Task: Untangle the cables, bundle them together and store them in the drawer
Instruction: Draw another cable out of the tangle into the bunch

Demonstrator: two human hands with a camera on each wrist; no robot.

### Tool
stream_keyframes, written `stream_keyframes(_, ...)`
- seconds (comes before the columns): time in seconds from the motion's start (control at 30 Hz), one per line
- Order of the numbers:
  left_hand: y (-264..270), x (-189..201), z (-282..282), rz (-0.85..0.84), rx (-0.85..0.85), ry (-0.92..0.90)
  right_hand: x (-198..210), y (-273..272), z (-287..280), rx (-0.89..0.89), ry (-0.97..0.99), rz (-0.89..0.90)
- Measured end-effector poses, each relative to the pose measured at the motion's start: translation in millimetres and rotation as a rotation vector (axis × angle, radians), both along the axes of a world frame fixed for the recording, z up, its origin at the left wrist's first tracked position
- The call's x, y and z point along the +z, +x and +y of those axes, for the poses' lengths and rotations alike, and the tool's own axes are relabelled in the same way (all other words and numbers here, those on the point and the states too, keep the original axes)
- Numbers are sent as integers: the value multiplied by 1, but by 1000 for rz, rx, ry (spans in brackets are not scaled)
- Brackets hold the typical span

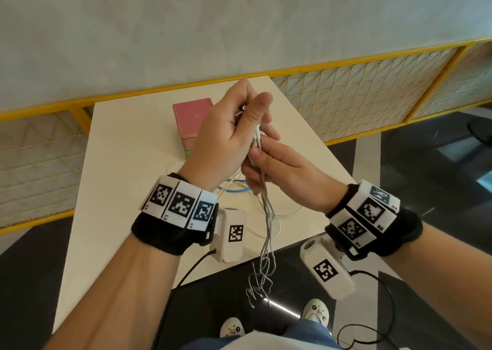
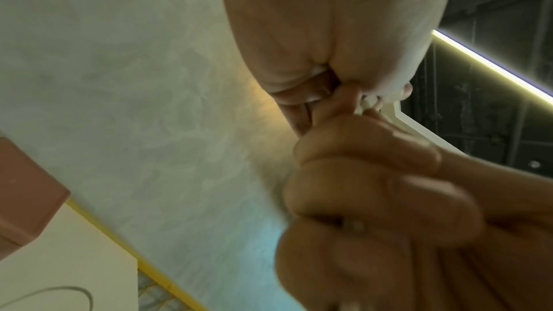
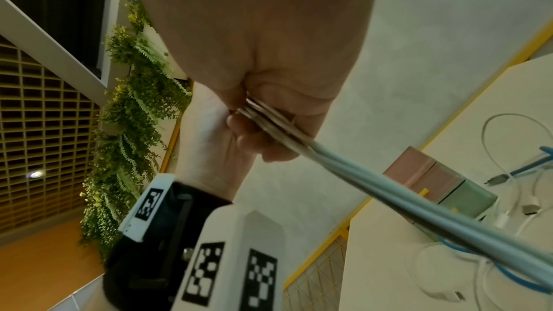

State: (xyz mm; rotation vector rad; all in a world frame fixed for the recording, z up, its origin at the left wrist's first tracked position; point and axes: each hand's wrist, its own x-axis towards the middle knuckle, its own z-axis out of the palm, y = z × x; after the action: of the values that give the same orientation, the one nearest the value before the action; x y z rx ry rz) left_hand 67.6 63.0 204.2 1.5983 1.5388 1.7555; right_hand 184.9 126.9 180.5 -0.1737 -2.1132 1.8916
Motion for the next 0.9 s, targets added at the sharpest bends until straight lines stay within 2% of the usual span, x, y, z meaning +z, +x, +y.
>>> stream_keyframes(0.1, -3, 1, -1, 87, 34, 29, 4, -1, 0, -26, 22, -23)
stream_keyframes(0.17, -5, -1, 0, 63, 23, 27, 7, -2, -1, -75, 1, -39)
stream_keyframes(0.3, -11, -6, -3, -360, -157, -59, 14, -7, 1, -123, -46, -29)
stream_keyframes(0.33, -12, -9, -4, -376, -182, -138, 16, -9, 2, -117, -47, -48)
stream_keyframes(0.4, -12, -6, -7, -216, -126, -303, 18, -15, 4, -84, -15, -105)
stream_keyframes(0.47, -10, 1, -8, -122, -34, -353, 18, -19, 5, -36, 38, -122)
stream_keyframes(0.6, -17, 6, -4, -166, 135, -229, 10, -25, 13, -10, 393, -154)
stream_keyframes(0.73, -30, 15, -7, -449, 207, 13, -24, -34, 28, 11, 682, -263)
stream_keyframes(0.8, -37, 24, -10, -532, 204, 74, -46, -37, 34, 48, 726, -382)
stream_keyframes(0.9, -49, 31, -16, -558, 227, 75, -71, -41, 34, 89, 672, -545)
